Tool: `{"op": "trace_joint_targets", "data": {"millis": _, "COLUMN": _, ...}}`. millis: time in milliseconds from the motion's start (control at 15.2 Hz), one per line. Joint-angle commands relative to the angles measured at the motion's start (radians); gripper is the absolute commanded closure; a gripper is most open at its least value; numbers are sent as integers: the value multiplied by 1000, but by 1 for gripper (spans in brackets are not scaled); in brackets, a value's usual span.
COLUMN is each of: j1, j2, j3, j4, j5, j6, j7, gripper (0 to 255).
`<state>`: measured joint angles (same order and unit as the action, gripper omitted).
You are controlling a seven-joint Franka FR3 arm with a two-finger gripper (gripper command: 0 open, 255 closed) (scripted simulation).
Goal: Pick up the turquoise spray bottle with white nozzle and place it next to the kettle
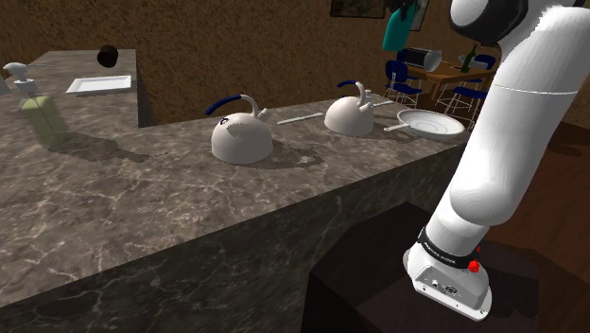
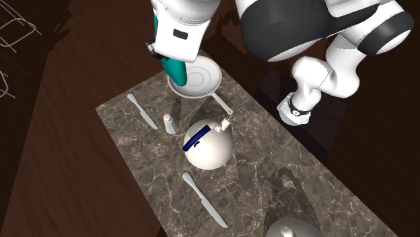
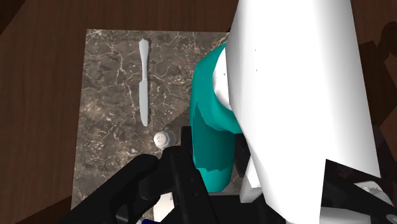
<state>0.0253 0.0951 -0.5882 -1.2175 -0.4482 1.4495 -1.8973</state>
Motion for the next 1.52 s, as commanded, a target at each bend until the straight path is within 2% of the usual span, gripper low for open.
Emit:
{"op": "trace_joint_targets", "data": {"millis": 0, "j1": -10, "j2": 26, "j3": -6, "j4": 57, "j5": 15, "j6": -27, "j7": -24, "gripper": 255}}
{"op": "trace_joint_targets", "data": {"millis": 330, "j1": -48, "j2": 105, "j3": -20, "j4": 219, "j5": 63, "j6": -103, "j7": -87, "gripper": 255}}
{"op": "trace_joint_targets", "data": {"millis": 594, "j1": 54, "j2": 38, "j3": 26, "j4": 129, "j5": -3, "j6": -127, "j7": 32, "gripper": 255}}
{"op": "trace_joint_targets", "data": {"millis": 858, "j1": 132, "j2": 3, "j3": 76, "j4": 78, "j5": -40, "j6": -162, "j7": 140, "gripper": 255}}
{"op": "trace_joint_targets", "data": {"millis": 1452, "j1": 263, "j2": 19, "j3": 175, "j4": 72, "j5": -50, "j6": -252, "j7": 349, "gripper": 255}}
